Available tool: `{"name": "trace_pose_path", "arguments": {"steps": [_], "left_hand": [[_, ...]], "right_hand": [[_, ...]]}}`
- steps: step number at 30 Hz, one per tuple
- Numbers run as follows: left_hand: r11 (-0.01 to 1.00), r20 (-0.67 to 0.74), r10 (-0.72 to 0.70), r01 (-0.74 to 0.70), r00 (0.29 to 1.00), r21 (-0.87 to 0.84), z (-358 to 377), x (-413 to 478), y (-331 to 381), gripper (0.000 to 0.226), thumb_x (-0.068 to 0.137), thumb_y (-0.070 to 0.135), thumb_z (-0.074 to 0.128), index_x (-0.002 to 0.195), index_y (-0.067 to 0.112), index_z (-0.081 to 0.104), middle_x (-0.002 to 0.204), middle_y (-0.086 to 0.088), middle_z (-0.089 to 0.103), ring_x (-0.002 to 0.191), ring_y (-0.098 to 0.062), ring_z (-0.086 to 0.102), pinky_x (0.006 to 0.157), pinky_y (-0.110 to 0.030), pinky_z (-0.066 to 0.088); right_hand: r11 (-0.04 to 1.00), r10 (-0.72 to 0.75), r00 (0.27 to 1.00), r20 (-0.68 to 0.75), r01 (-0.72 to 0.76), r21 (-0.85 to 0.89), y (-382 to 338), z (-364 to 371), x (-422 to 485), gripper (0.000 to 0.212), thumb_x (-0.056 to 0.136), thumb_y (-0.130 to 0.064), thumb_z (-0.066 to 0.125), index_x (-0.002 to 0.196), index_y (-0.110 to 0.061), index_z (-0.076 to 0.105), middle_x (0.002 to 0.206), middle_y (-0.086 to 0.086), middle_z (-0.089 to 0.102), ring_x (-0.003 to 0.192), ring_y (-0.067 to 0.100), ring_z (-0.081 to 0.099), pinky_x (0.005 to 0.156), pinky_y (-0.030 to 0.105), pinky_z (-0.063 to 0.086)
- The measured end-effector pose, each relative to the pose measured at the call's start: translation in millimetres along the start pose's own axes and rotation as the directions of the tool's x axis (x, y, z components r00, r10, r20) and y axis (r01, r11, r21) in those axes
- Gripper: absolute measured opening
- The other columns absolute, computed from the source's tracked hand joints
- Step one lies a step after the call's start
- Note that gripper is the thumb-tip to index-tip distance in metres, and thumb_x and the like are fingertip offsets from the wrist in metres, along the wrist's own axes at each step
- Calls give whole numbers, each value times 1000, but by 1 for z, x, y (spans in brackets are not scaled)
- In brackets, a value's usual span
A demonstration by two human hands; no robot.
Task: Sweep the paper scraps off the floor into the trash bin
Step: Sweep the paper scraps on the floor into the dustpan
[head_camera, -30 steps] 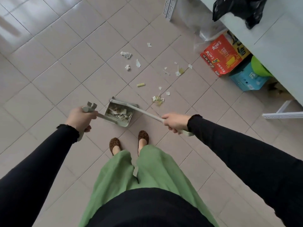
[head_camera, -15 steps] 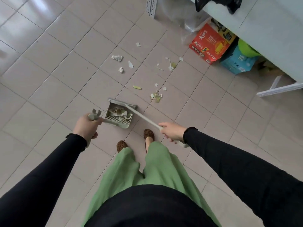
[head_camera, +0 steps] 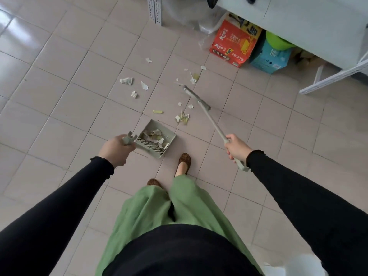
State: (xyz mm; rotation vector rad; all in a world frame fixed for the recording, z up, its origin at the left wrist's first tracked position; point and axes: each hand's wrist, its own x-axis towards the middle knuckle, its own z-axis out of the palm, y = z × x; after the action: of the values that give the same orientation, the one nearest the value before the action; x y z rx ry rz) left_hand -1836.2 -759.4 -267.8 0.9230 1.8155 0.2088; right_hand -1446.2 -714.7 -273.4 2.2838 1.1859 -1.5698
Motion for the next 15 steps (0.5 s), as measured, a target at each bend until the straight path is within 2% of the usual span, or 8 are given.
{"name": "trace_pose_path", "arguments": {"steps": [3, 5, 7, 9, 11, 15], "left_hand": [[998, 14, 31, -31, 999, 53, 15, 12, 25, 21, 88, 21, 59, 107, 15, 67, 109, -19, 70, 50, -26, 49, 51, -32, 47], [996, 36, 32, -35, 999, 80, 26, 22, 41, 24, 90, 19, 58, 112, 11, 65, 99, -21, 70, 50, -26, 50, 54, -34, 49], [995, 55, 34, -39, 998, 95, 36, 29, 57, 18, 91, 15, 55, 104, 7, 63, 88, -14, 62, 50, -27, 49, 56, -36, 49], [993, 67, 45, -52, 997, 106, 43, 35, 72, 8, 91, 15, 53, 89, 11, 60, 97, -7, 59, 49, -27, 48, 56, -35, 48], [988, 63, 62, -70, 996, 136, 45, 40, 81, 12, 91, 16, 53, 80, 15, 55, 103, -4, 59, 49, -27, 50, 55, -35, 49], [988, 55, 52, -60, 997, 141, 44, 46, 92, 18, 93, 20, 55, 76, 14, 53, 86, -20, 63, 47, -27, 48, 55, -38, 48]], "right_hand": [[998, 51, 999, -15, -52, -35, -13, -13, 36, 46, 97, -14, 35, 143, -19, 37, 78, 9, 53, 55, 20, 47, 48, 29, 39], [994, 73, 997, -1, -72, -79, -19, -15, 52, 48, 97, -13, 34, 145, -17, 37, 77, 10, 55, 57, 23, 50, 53, 33, 40], [986, 73, 997, 38, -66, -154, -20, -11, 53, 45, 99, -11, 33, 143, -14, 41, 80, 10, 54, 56, 22, 51, 54, 33, 40], [982, 78, 991, 111, -57, -180, -15, -9, 36, 43, 100, -9, 32, 140, -14, 45, 79, 9, 51, 54, 20, 47, 51, 30, 38], [981, 109, 976, 187, -75, -179, 0, -17, 15, 42, 100, -12, 34, 140, -20, 47, 75, 6, 49, 51, 16, 43, 45, 25, 35], [992, 118, 956, 267, -99, -81, 29, -56, -39, 45, 100, -20, 43, 144, -30, 47, 72, 4, 50, 46, 10, 40, 37, 21, 31]]}}
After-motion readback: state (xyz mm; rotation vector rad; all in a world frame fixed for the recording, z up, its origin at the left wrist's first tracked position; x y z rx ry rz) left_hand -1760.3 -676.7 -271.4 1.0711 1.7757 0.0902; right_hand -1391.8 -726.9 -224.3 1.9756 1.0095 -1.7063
